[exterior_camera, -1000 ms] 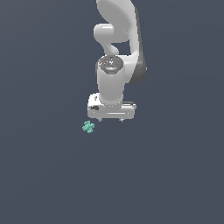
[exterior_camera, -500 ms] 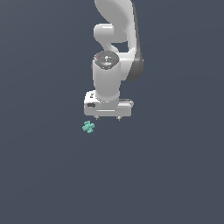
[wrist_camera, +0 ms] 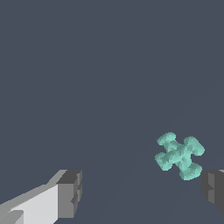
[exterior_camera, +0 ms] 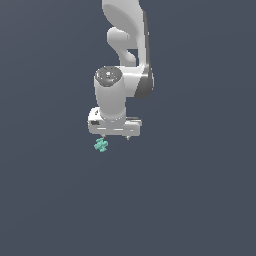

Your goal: Pick up the object and move it to a goal position.

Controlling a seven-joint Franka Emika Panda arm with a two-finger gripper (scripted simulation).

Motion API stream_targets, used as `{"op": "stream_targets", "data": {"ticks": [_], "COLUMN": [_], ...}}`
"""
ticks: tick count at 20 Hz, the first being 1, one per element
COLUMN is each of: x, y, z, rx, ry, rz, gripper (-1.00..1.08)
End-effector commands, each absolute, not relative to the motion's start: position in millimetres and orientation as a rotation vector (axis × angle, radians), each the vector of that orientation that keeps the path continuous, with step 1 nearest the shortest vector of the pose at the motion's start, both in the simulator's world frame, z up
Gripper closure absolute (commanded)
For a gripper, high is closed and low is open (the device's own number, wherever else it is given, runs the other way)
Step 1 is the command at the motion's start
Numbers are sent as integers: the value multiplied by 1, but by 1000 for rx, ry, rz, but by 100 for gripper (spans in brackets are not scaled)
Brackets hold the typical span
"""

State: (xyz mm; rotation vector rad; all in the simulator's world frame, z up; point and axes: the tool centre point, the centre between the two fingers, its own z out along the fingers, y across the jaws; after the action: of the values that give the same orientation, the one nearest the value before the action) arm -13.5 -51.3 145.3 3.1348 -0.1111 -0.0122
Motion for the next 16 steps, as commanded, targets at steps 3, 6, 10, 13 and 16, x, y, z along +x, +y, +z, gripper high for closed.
{"op": "stream_targets", "data": {"ticks": [3, 6, 10, 13, 16], "x": [-24, -31, -39, -41, -41], "y": [-89, -112, -130, -136, -135], "z": [120, 105, 93, 90, 90], "rx": [3135, 3133, 3129, 3127, 3127], "ry": [-194, -243, -285, -298, -296], "rz": [-8, -4, -1, 0, -2], "gripper": [-92, -92, -92, -92, -92]}}
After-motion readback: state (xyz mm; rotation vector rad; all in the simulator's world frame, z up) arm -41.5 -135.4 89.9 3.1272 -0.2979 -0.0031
